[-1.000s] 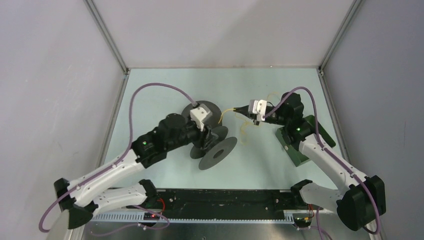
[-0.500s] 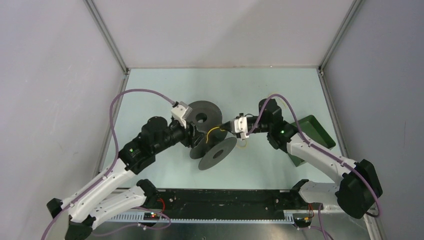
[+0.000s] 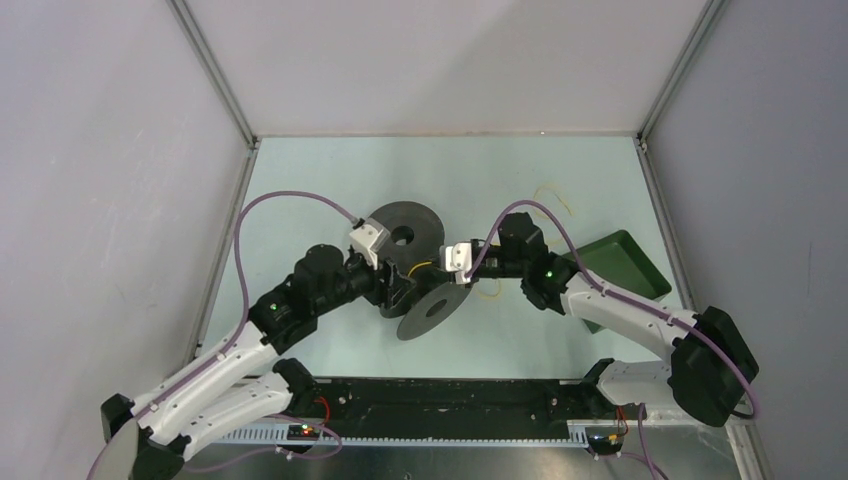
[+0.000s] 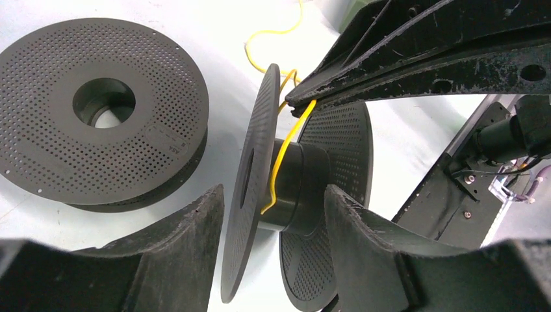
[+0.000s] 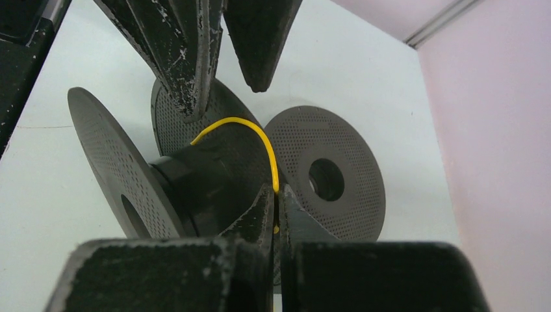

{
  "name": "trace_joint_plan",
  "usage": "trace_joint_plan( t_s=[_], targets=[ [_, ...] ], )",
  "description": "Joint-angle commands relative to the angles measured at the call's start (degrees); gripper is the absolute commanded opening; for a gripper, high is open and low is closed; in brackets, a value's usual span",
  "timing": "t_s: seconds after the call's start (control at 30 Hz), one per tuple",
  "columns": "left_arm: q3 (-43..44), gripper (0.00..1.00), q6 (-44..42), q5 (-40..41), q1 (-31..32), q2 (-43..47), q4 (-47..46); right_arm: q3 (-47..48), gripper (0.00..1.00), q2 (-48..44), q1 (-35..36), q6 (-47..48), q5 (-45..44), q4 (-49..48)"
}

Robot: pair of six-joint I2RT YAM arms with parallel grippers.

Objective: Wrap the cables
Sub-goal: Wrap the cable around the cable reel.

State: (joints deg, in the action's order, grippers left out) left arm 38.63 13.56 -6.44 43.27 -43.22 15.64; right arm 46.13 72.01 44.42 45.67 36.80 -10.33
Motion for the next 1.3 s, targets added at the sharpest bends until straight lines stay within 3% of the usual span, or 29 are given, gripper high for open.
trace_joint_plan(
  t_s=[0.0, 0.57, 1.27],
  targets=[
    [-0.78, 0.62, -0.45, 0.54, -0.35, -1.63, -3.55, -1.67, 0.00, -0.37, 0.31, -2.45, -2.89, -3.70],
    [-2.15, 0.56, -1.95, 2.99, -0.36, -7.52, -7.66, -4.77, 0.00, -0.80, 0.64, -8.05, -2.86, -6.96],
    [-4.53, 0.50, -1.12, 1.55, -0.27, -6.87, -8.37, -5.44, 0.00, 1.94, 1.28, -11.74, -2.16, -9.42]
  ],
)
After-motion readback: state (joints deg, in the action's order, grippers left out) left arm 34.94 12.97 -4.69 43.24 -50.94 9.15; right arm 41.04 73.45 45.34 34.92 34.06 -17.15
